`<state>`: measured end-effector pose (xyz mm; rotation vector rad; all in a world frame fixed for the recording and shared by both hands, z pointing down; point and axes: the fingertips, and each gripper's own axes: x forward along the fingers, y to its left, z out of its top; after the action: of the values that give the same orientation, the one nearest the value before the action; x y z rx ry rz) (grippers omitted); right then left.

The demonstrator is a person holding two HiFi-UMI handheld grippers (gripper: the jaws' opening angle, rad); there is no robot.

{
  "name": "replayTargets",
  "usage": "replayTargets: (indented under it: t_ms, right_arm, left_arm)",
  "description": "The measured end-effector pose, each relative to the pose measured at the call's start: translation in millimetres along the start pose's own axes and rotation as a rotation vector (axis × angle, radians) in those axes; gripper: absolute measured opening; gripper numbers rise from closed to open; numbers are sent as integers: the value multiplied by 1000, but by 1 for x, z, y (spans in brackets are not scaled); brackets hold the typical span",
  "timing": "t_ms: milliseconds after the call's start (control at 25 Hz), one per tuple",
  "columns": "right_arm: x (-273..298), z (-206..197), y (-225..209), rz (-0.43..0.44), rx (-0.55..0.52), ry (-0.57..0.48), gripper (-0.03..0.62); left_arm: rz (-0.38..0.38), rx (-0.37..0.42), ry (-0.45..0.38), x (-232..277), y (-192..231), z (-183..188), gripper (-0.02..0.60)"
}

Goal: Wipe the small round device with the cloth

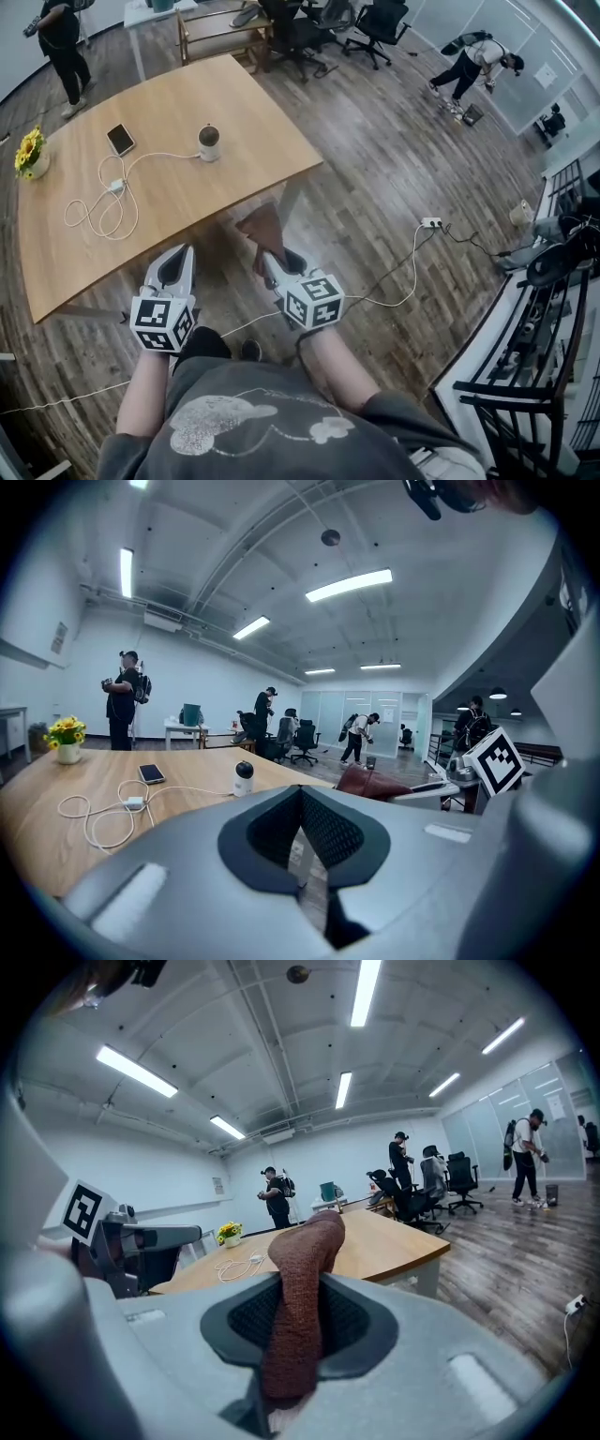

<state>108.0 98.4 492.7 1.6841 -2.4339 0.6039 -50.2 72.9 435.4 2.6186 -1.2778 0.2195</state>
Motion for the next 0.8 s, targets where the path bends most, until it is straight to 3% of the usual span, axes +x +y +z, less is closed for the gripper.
replayTargets:
  t_ms: [280,800]
  right_arm:
    - [21,-6,6,36,2,32,80]
    - [103,36,-36,-34,3,36,80]
  left_arm:
    - [21,-16,7,12,16,-2,18]
    - [-69,-41,25,114,67,17,18]
